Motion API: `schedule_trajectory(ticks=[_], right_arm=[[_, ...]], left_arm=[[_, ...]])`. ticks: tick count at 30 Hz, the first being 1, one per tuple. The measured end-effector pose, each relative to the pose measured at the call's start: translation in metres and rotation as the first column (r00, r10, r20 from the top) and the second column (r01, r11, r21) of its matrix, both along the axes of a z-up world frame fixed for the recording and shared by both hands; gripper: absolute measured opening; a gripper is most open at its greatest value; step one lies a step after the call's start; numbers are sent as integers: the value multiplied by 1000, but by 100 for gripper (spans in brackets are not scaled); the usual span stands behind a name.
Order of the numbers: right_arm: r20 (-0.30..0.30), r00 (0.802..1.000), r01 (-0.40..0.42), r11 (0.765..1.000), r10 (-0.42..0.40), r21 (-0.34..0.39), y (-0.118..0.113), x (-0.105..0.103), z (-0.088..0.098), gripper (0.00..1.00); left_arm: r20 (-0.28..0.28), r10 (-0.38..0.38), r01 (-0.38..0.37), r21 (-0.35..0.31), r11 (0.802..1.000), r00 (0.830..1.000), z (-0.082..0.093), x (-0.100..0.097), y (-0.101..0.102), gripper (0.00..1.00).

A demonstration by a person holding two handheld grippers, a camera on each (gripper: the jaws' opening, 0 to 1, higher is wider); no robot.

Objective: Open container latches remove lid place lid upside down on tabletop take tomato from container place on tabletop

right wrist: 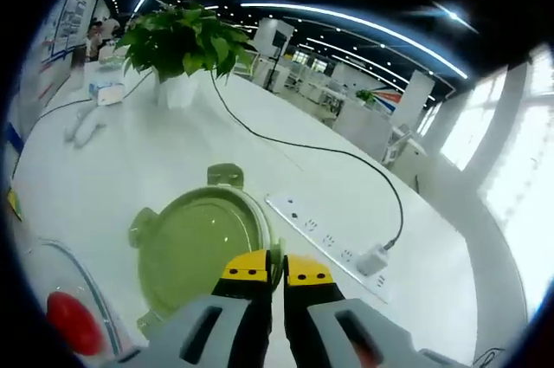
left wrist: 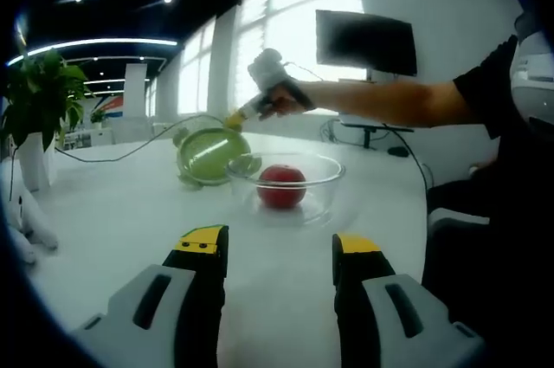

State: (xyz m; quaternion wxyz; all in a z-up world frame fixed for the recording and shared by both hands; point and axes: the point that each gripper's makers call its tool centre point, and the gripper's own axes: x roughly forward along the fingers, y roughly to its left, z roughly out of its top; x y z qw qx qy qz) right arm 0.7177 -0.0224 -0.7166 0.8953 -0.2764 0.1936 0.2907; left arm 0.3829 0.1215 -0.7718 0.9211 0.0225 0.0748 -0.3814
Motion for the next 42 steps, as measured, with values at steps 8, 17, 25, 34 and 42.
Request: schedule_trajectory(ticks=[8,17,25,34,42], right_arm=[[3,1000,14,998,-14,56,2,-3,2,3],[4,999,-37,990,36,137,9,-33,27,3],[-3,999,-41,983,42,180,5,-59,31,4],[23,998,-69,970,65,235,2,-110,32,7],[63,996,-76,956,60,284,-17,-139,45,8]], left_arm=[[-5,-10,10,19,1000,1000,-3,-3,-1,47],[-35,-50,50,5,999,998,0,-2,-1,47],[-17,-18,18,0,1000,1000,3,-1,7,47],[-34,-7,7,-16,1000,999,2,0,11,46],[-14,-22,22,-29,999,1000,8,-3,5,46]])
